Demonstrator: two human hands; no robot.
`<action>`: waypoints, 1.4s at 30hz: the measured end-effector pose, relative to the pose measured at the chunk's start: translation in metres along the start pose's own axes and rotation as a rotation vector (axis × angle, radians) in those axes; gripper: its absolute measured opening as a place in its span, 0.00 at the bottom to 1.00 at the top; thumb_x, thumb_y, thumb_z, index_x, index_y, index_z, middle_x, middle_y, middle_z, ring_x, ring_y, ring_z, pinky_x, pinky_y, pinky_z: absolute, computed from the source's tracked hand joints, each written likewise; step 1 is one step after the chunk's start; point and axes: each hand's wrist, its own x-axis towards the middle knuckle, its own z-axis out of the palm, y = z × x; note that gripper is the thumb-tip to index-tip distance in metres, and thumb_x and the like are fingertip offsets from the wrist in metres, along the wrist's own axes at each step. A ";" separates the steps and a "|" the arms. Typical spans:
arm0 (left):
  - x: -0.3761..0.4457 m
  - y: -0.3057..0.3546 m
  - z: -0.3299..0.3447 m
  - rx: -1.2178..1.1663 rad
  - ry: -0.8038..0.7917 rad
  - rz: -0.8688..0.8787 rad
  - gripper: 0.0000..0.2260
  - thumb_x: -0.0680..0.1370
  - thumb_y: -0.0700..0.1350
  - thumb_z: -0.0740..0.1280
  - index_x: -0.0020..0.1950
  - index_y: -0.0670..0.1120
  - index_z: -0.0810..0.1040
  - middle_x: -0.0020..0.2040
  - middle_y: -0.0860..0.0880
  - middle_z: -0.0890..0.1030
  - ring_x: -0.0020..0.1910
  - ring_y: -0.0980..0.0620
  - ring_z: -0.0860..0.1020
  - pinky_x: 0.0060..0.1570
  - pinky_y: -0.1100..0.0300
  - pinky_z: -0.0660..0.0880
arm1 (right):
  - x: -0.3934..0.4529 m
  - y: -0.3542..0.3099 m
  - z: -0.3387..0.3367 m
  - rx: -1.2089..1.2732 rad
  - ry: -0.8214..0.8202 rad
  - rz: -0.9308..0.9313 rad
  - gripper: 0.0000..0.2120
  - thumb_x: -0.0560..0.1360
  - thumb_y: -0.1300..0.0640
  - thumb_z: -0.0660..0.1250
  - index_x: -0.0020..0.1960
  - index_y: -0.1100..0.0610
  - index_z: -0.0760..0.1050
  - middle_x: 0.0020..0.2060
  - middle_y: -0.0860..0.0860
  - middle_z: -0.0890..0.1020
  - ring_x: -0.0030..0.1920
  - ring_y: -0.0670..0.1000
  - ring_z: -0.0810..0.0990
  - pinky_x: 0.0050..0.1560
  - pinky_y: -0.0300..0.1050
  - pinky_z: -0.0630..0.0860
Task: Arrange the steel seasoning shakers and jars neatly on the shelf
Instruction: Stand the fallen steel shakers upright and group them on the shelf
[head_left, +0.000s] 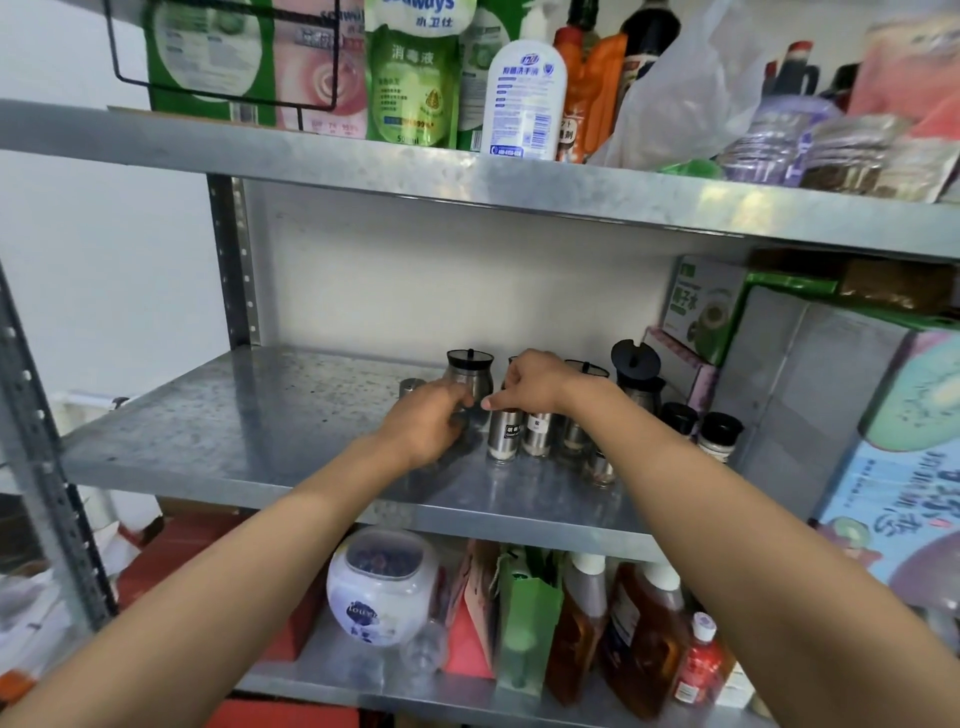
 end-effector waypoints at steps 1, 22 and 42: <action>-0.001 -0.001 -0.001 0.004 0.003 0.002 0.09 0.76 0.47 0.66 0.56 0.50 0.77 0.57 0.47 0.79 0.55 0.45 0.77 0.52 0.53 0.75 | 0.000 0.000 -0.001 0.015 0.003 -0.002 0.22 0.64 0.38 0.75 0.45 0.55 0.80 0.43 0.51 0.83 0.46 0.52 0.81 0.50 0.48 0.80; -0.025 -0.010 0.004 0.097 -0.027 -0.208 0.13 0.73 0.51 0.68 0.52 0.43 0.75 0.56 0.42 0.76 0.51 0.41 0.77 0.44 0.52 0.73 | -0.002 0.001 0.008 -0.057 -0.014 -0.066 0.16 0.69 0.54 0.76 0.54 0.57 0.81 0.51 0.52 0.83 0.53 0.53 0.80 0.56 0.48 0.79; -0.015 0.014 0.013 0.138 -0.001 -0.347 0.13 0.76 0.51 0.66 0.50 0.41 0.75 0.50 0.39 0.81 0.50 0.39 0.79 0.43 0.53 0.74 | -0.009 0.005 0.014 -0.022 0.149 -0.068 0.22 0.77 0.39 0.61 0.48 0.58 0.80 0.50 0.55 0.81 0.60 0.57 0.70 0.60 0.50 0.72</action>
